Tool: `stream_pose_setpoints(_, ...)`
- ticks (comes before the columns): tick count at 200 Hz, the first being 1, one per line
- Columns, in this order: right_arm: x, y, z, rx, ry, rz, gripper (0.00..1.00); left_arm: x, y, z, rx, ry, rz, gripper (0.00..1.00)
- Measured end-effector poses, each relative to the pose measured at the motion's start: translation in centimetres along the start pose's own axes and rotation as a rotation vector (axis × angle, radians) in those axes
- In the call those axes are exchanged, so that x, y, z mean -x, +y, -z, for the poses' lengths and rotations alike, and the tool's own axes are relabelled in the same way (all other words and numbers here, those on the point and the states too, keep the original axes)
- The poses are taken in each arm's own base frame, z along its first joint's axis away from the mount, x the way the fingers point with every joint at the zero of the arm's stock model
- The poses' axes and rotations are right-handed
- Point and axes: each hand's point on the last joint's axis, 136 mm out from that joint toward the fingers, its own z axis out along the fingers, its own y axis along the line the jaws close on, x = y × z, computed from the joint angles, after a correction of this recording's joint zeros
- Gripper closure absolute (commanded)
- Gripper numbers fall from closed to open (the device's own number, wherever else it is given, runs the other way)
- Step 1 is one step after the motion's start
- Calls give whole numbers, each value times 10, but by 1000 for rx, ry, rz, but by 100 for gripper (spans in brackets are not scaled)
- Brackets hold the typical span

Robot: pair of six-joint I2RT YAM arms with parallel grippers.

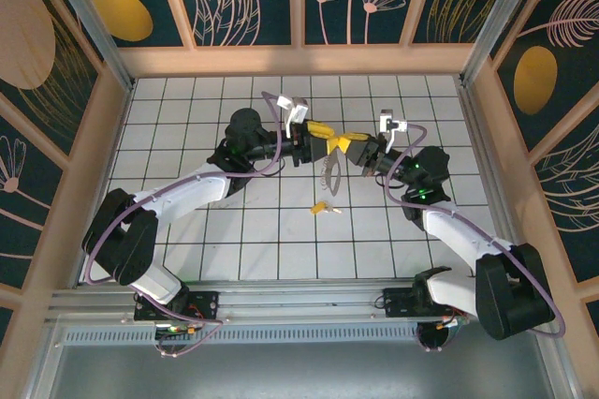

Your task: Put the keys on the keyring

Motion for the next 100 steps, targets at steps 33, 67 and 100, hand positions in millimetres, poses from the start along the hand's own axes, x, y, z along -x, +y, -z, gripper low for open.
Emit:
stream_pose_setpoints(33,6,-7,2,-40,-51,-21,100,14,7,9,83,-110,38,29)
stream_pose_setpoints(67,13,-10,5,-59,-107,-43,100,15,17,17,140,-182,97,36)
stream_pose_setpoints(100,22,-9,7,-62,-160,-61,100,22,15,16,102,-233,137,53)
